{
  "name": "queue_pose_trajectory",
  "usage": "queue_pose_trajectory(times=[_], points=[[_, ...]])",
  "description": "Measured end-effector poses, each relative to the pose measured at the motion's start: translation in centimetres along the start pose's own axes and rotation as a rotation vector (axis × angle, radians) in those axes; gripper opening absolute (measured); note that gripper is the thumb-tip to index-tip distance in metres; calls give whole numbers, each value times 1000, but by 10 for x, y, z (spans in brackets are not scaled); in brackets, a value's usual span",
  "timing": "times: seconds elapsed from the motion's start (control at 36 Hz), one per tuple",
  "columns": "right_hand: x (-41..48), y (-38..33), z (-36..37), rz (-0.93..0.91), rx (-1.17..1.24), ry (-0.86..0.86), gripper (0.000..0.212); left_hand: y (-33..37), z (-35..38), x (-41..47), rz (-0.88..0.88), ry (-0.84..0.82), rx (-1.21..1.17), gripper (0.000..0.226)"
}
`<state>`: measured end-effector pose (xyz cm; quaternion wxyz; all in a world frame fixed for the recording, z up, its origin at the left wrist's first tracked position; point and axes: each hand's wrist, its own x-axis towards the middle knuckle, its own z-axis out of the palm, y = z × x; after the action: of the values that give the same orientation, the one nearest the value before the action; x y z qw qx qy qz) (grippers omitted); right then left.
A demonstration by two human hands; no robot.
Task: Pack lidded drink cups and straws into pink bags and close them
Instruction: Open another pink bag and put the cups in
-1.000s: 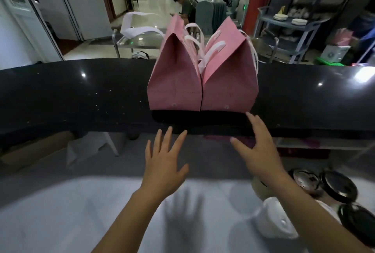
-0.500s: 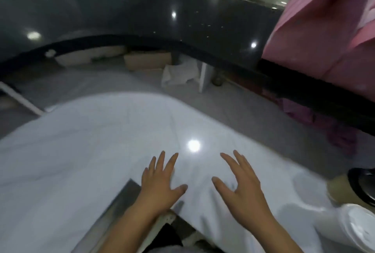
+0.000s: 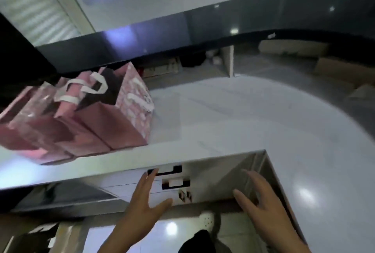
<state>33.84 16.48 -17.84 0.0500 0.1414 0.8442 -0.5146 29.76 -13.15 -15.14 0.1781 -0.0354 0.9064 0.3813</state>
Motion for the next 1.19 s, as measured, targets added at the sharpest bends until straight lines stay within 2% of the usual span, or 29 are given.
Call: queue_pose_trajectory(times=[0.11,0.22,0.31,0.39,0.5,0.61,0.75,0.89,1.0,1.19], points=[[5,-41,29,-91,-23,-79,51,-26,-54,-14,-52,229,-146,75],[19,-76,52,-172,-34,-96,52,-39,-101,3,-20,404,-292,67],[42,-107,71,-239,-99,-114,52,-36,-140,27,103,525,-325,57],[69,-151,94,-263,-171,-72,46,-26,-188,52,274,586,-241,58],[110,-222,131,-304,-240,-6,44,-12,-252,97,441,560,-243,47],[161,-287,175,-341,-291,123,28,4,-301,153,453,503,-40,38],[212,-331,217,-134,-30,155,27,22,-321,201,428,302,242,82],[238,-323,240,-83,-193,246,21,12,-313,214,420,223,332,91],[241,-309,244,-69,-267,278,8,4,-310,212,399,219,333,90],[220,-294,224,-132,-83,404,22,5,-307,206,480,302,20,79]])
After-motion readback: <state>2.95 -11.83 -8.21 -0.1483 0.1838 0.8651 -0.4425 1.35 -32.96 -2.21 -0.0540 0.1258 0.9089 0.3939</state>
